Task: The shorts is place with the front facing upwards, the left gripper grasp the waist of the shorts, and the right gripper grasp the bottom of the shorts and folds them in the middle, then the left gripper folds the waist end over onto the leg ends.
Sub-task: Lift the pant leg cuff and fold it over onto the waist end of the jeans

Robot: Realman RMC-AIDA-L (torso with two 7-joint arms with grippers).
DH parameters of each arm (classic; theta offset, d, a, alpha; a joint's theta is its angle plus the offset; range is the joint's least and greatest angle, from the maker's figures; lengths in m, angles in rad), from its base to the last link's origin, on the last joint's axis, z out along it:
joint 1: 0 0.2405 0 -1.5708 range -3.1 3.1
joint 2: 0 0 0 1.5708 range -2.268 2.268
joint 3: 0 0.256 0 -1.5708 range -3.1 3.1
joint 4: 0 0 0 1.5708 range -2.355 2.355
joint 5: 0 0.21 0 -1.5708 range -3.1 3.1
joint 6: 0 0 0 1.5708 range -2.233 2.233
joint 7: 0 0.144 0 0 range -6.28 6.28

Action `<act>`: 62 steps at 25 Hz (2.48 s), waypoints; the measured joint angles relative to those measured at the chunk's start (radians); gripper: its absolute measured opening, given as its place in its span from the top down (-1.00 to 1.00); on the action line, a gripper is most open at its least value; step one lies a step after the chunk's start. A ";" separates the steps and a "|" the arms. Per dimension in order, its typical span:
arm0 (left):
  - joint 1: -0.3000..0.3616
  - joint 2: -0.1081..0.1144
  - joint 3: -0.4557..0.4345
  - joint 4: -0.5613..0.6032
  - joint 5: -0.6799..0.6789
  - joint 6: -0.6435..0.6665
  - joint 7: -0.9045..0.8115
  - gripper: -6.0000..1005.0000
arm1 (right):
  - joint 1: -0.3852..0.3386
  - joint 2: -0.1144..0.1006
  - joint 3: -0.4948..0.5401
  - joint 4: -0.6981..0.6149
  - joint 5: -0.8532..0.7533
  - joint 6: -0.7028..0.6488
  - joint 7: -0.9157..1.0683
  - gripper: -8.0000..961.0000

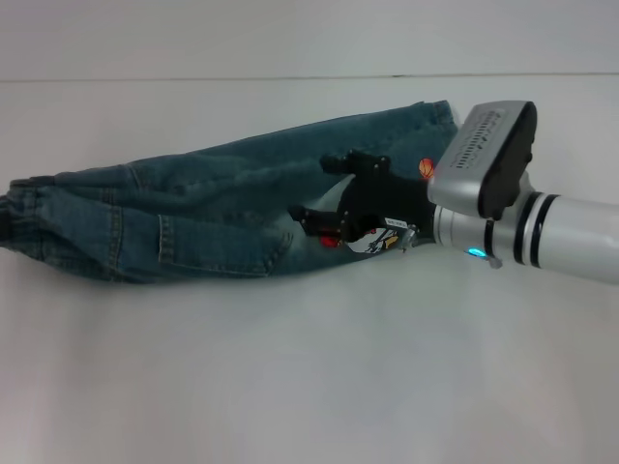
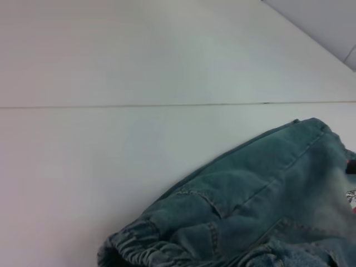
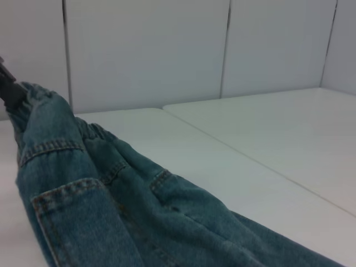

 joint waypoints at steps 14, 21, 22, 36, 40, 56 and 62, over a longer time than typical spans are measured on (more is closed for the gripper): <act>-0.010 -0.005 -0.023 0.056 -0.085 0.114 -0.015 0.90 | 0.059 -0.001 0.001 0.054 0.075 0.041 -0.083 -0.78; -0.035 -0.009 -0.023 0.080 -0.104 0.160 -0.044 0.90 | 0.060 0.000 -0.010 0.054 0.065 0.042 -0.090 -0.78; -0.038 -0.009 -0.023 0.082 -0.106 0.164 -0.048 0.90 | 0.060 -0.001 -0.011 0.055 0.064 0.042 -0.093 -0.78; -0.098 -0.025 0.002 0.110 -0.149 0.222 -0.103 0.90 | 0.071 0.000 -0.012 0.067 0.062 0.060 -0.128 -0.78; -0.117 -0.026 0.004 0.115 -0.152 0.233 -0.109 0.90 | 0.071 -0.001 -0.012 0.067 0.062 0.059 -0.139 -0.78; -0.218 -0.036 0.060 0.115 -0.154 0.243 -0.148 0.90 | 0.062 0.000 -0.008 0.067 0.063 0.059 -0.176 -0.78; -0.271 -0.043 0.091 0.116 -0.157 0.241 -0.181 0.90 | 0.060 0.000 -0.003 0.066 0.065 0.059 -0.191 -0.78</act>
